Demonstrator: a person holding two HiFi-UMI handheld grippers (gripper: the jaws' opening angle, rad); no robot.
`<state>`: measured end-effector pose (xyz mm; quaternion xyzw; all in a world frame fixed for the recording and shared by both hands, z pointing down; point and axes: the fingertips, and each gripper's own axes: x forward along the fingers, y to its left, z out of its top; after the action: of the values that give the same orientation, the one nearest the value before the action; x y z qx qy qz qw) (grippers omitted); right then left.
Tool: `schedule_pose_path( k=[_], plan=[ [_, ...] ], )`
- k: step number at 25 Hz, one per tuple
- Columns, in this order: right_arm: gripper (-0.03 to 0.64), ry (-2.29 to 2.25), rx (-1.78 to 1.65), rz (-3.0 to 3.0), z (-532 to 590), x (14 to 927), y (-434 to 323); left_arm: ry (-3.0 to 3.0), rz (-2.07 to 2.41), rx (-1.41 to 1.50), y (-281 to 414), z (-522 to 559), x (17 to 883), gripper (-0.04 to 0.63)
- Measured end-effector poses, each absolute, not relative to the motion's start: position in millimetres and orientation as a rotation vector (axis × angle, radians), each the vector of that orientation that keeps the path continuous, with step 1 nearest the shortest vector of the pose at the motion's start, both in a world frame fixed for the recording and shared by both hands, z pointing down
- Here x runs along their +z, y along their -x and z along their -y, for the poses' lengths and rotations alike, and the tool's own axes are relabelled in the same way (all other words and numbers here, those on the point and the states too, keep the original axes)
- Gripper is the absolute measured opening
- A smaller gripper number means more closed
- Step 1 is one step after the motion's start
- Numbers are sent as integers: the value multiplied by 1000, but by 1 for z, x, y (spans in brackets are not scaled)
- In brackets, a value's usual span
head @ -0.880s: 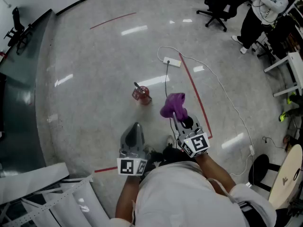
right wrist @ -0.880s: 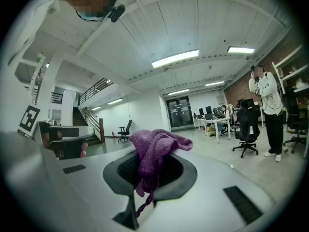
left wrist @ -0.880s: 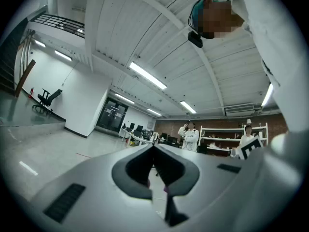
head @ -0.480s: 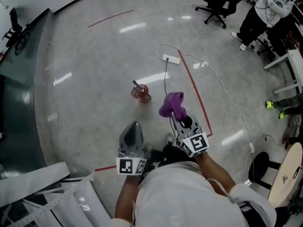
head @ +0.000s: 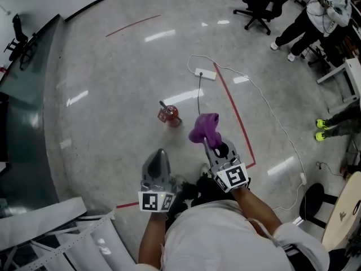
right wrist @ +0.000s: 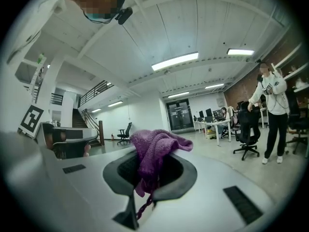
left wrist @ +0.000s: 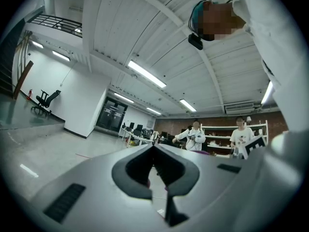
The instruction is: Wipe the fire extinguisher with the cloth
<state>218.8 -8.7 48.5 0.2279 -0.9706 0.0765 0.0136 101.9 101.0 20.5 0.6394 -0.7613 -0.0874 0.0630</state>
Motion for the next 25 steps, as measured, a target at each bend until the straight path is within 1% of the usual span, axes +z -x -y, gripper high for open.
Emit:
schedule_pose_path(
  k=[6,11,14,17,21,25],
  plan=[
    [49,-741,216,2999,24,63,-210,-1958,2310,-264,-85,-88,24,5],
    [49,-820,214,2944,26,79,-191,-1987,2278,-252,-51,-81,30,5],
    [49,-880,204,2927,25,83,-166,-1994,2247,-242,-18,-80,42,5],
    [49,-1006,177,2888,26,82,-142,-2052,2156,-233,15,-74,54,5],
    [49,-1234,172,2806,22,86,-128,-2156,1969,-221,44,-64,69,5],
    [49,-1349,188,2729,11,101,-107,-2215,1872,-199,66,-61,82,5]
  ],
)
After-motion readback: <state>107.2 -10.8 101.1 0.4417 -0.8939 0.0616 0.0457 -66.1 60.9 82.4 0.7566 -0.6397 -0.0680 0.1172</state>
